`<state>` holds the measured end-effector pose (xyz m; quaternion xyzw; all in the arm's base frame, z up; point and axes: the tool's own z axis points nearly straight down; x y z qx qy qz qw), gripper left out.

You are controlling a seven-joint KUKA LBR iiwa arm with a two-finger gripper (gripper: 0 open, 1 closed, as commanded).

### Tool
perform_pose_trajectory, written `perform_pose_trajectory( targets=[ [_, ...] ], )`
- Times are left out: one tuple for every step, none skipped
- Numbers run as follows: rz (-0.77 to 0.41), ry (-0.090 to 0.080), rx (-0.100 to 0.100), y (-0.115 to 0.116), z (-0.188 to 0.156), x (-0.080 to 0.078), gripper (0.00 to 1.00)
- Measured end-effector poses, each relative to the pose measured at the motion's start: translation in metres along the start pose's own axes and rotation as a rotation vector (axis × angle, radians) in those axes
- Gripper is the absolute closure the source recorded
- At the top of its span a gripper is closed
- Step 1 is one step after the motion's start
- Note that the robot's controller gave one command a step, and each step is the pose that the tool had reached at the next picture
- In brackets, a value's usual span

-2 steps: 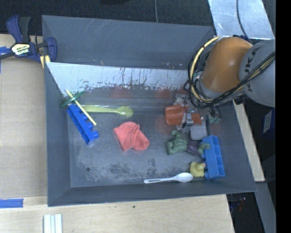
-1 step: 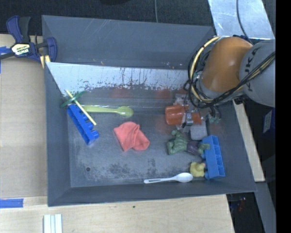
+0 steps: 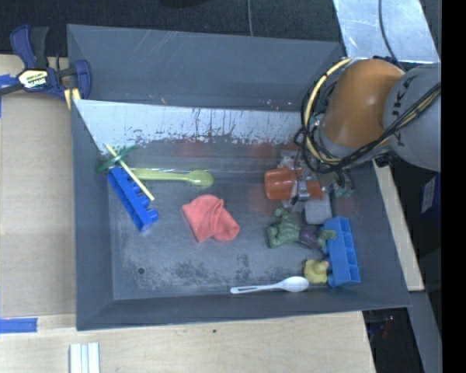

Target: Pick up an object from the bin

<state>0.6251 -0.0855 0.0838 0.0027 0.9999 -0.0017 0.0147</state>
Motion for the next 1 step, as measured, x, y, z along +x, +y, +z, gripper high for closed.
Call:
perform_pose_trajectory(
  targets=[
    [-0.085,-0.003,0.000,-0.0046,-0.2174,-0.0088,1.00]
  ],
)
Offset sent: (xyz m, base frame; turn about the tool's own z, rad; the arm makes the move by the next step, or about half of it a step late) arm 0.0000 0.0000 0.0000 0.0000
